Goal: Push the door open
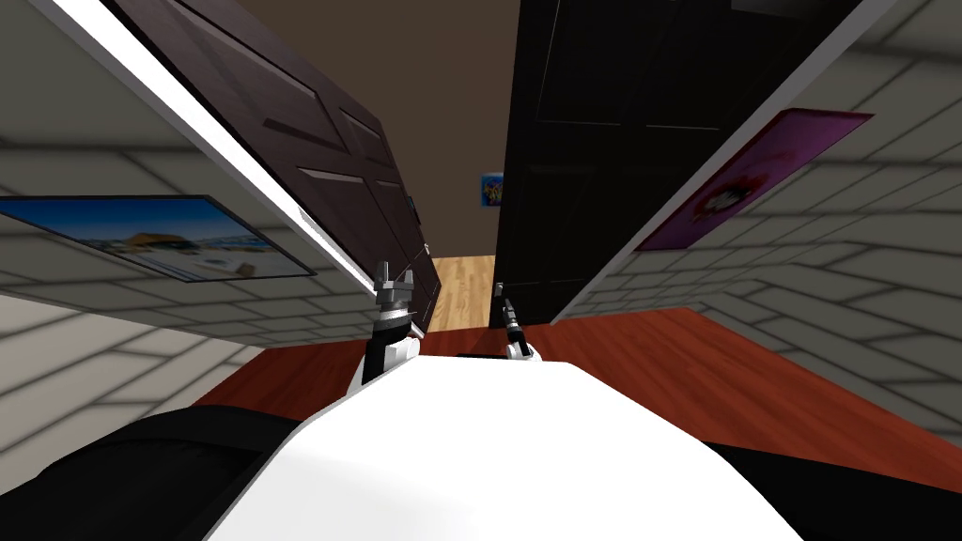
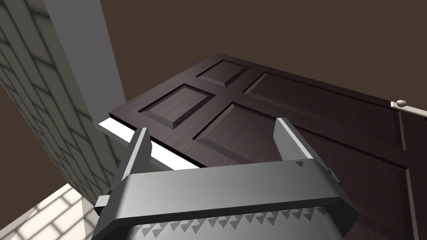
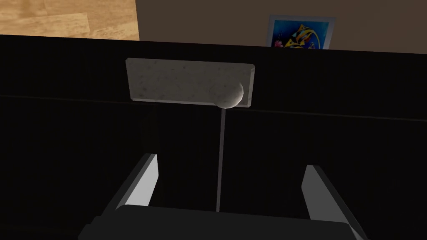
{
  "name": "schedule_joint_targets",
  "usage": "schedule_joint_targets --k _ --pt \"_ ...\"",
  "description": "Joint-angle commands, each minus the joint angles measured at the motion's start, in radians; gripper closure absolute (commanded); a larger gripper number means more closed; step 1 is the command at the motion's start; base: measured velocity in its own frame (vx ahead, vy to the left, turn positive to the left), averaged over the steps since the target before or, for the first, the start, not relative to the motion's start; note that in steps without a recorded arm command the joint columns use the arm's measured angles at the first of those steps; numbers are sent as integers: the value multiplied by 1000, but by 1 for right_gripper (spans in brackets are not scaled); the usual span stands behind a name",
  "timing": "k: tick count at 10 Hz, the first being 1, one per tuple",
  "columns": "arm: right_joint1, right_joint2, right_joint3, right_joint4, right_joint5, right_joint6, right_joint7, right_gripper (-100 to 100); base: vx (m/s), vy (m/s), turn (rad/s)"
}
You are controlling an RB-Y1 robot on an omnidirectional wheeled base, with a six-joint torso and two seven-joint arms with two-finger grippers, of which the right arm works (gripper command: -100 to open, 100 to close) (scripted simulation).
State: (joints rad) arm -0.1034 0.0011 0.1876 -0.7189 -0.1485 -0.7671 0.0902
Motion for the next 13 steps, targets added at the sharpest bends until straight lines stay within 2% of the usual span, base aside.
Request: schedule_joint_targets --k 1,2,5,7,9,10,11,13 --pt "0 0 0 0 0 0 0 -100 18 -20 7" --pt "-2 -21 -3 6 -1 -3 -1 -100 92 17 21" --pt "-5 -37 -10 13 -2 -7 -2 -100 201 27 27" --pt "-6 -33 -14 18 -3 -10 -2 -100 203 12 25" --pt "-8 -16 -19 23 -4 -13 -3 -100 198 38 22" --pt "-8 -22 -17 24 -3 -13 -3 -100 94 15 4" --pt "-8 -22 -17 24 -3 -13 -3 100 -18 -1 -11" --pt "-8 -22 -17 24 -3 -13 -3 100 -31 -5 9"
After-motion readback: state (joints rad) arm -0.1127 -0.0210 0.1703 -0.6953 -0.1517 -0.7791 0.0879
